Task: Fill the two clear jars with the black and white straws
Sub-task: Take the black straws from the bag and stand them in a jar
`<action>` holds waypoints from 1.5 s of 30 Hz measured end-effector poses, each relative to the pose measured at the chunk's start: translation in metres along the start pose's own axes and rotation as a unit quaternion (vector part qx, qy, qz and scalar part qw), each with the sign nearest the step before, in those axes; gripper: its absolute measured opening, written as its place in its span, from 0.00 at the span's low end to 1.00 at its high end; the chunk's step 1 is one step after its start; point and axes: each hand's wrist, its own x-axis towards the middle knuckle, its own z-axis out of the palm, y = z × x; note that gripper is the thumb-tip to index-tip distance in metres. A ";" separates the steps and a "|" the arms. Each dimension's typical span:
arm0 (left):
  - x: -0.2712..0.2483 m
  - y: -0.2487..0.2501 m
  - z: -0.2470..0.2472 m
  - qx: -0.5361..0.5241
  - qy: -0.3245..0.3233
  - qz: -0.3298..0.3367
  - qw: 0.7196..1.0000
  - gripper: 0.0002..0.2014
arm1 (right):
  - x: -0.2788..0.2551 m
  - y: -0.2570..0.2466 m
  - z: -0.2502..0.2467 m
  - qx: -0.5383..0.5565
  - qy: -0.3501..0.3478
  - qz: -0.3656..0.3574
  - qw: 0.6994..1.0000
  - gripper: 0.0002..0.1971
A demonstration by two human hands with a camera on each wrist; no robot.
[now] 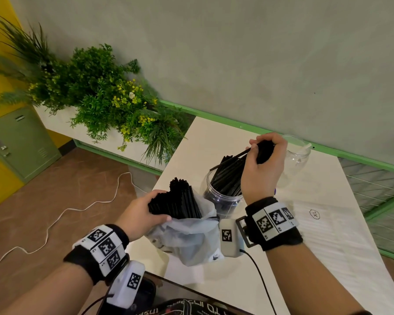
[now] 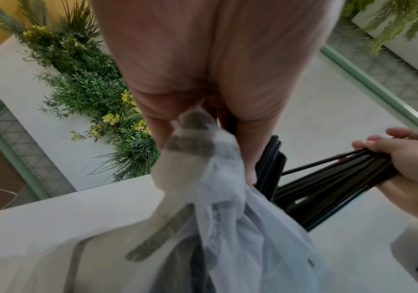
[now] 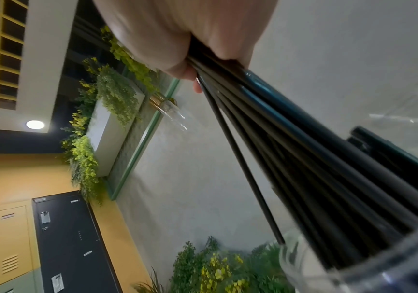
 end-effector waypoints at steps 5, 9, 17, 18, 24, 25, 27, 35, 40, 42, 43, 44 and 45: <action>0.001 0.003 0.001 -0.005 -0.001 0.007 1.000 0.26 | 0.004 0.003 0.010 0.010 0.002 0.029 1.000 0.20; 0.002 0.002 0.001 -0.013 0.000 0.005 1.000 0.26 | 0.009 0.008 0.005 0.018 0.016 0.033 0.999 0.20; 0.003 0.001 0.001 -0.014 0.001 0.007 1.000 0.26 | -0.002 0.027 0.017 0.016 -0.026 0.044 0.999 0.18; 0.002 0.001 0.001 -0.014 -0.001 0.008 1.000 0.26 | -0.005 0.030 0.019 0.011 -0.048 0.044 0.998 0.17; 0.001 -0.001 0.001 -0.021 0.003 0.009 1.000 0.27 | -0.004 0.042 0.018 -0.030 -0.228 0.081 0.970 0.13; 0.000 -0.002 0.000 -0.024 0.004 0.008 1.000 0.27 | -0.002 0.045 0.015 -0.035 -0.249 0.091 0.964 0.12; 0.000 -0.003 0.000 -0.026 0.007 0.008 1.000 0.27 | 0.003 0.050 0.011 -0.046 -0.282 0.109 0.952 0.09; 0.003 0.000 0.001 -0.022 0.003 0.009 1.000 0.26 | 0.003 0.056 0.005 -0.080 -0.235 0.113 0.962 0.08; 0.002 0.001 0.002 -0.018 0.002 0.011 1.000 0.25 | 0.003 0.063 0.002 -0.126 -0.297 0.121 0.939 0.05; 0.001 0.002 0.002 -0.017 0.003 0.013 1.000 0.26 | 0.004 0.064 0.001 -0.136 -0.302 0.119 0.936 0.05; 0.001 0.002 0.002 -0.016 0.003 0.014 1.000 0.25 | 0.005 0.064 0.001 -0.140 -0.298 0.120 0.937 0.05; 0.001 0.002 0.002 -0.015 0.003 0.015 1.000 0.25 | 0.006 0.065 0.001 -0.140 -0.291 0.121 0.939 0.06; 0.000 0.003 0.002 -0.014 0.002 0.016 1.000 0.25 | 0.006 0.066 0.000 -0.136 -0.286 0.121 0.941 0.07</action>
